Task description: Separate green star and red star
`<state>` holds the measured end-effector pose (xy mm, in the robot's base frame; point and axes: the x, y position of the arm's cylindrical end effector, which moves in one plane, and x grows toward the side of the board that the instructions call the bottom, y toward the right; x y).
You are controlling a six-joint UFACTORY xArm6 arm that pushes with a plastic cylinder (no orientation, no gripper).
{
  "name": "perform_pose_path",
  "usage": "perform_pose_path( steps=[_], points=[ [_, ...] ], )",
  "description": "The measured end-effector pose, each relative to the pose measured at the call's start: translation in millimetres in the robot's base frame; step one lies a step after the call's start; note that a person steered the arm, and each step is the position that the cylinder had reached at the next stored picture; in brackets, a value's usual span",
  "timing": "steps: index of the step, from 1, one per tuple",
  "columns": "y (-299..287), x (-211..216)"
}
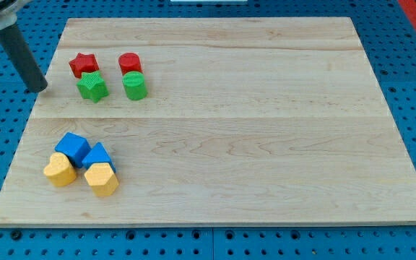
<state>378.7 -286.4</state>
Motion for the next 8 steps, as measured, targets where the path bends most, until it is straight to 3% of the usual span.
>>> perform_pose_path(
  steps=[8],
  points=[
    [109, -42]
  ],
)
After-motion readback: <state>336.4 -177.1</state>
